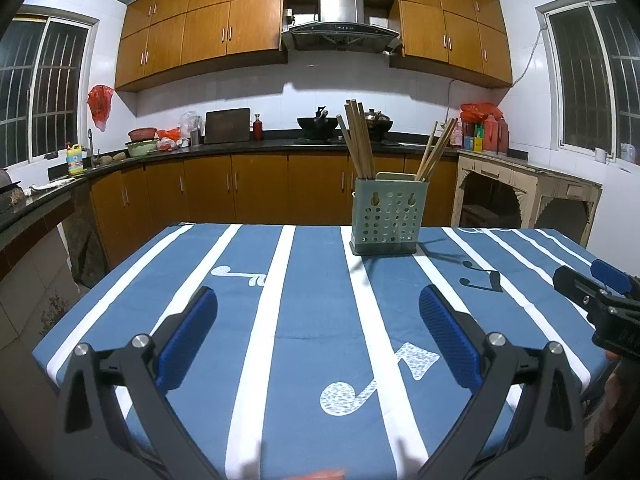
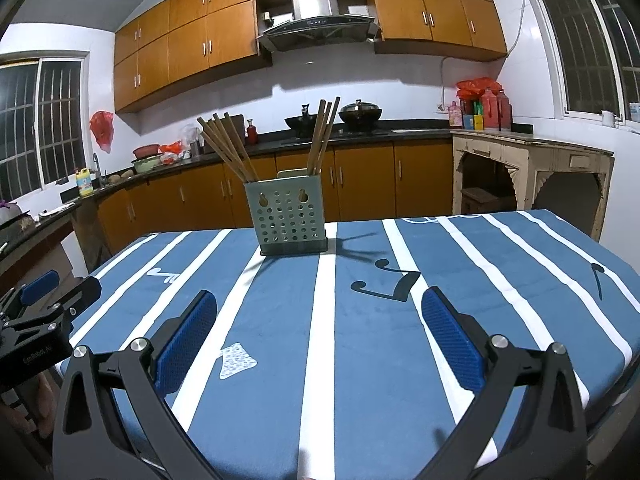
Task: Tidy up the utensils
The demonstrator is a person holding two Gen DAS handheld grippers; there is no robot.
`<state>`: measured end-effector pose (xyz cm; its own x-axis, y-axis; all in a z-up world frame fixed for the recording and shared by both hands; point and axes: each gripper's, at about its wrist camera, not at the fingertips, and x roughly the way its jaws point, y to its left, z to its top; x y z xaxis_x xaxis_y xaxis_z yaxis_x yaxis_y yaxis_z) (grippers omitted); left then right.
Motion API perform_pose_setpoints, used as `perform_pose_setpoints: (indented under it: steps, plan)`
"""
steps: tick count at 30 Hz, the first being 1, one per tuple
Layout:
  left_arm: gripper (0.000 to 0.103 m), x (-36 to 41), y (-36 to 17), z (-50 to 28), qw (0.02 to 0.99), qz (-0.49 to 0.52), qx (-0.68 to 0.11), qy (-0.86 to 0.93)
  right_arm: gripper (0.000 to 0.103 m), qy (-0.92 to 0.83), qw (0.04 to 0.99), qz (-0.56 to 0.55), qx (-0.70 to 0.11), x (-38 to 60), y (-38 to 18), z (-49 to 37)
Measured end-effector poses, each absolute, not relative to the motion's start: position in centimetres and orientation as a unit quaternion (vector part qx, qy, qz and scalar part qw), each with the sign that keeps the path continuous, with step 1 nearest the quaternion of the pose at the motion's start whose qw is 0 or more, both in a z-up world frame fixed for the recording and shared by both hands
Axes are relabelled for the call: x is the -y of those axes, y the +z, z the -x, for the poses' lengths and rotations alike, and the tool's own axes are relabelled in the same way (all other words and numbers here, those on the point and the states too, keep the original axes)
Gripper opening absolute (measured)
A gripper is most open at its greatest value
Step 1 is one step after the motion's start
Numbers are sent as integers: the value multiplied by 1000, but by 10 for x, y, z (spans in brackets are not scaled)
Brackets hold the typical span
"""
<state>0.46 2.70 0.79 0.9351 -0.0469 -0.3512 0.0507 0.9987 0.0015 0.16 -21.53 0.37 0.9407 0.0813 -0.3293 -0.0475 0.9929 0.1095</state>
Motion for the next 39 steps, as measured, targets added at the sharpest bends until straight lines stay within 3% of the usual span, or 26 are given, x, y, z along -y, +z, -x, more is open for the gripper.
perform_pose_setpoints:
  steps: [39]
  plan:
    - [99,-22,1,-9,982,-3,-189,-27,101,32,983,-52,-175,215,3,-2]
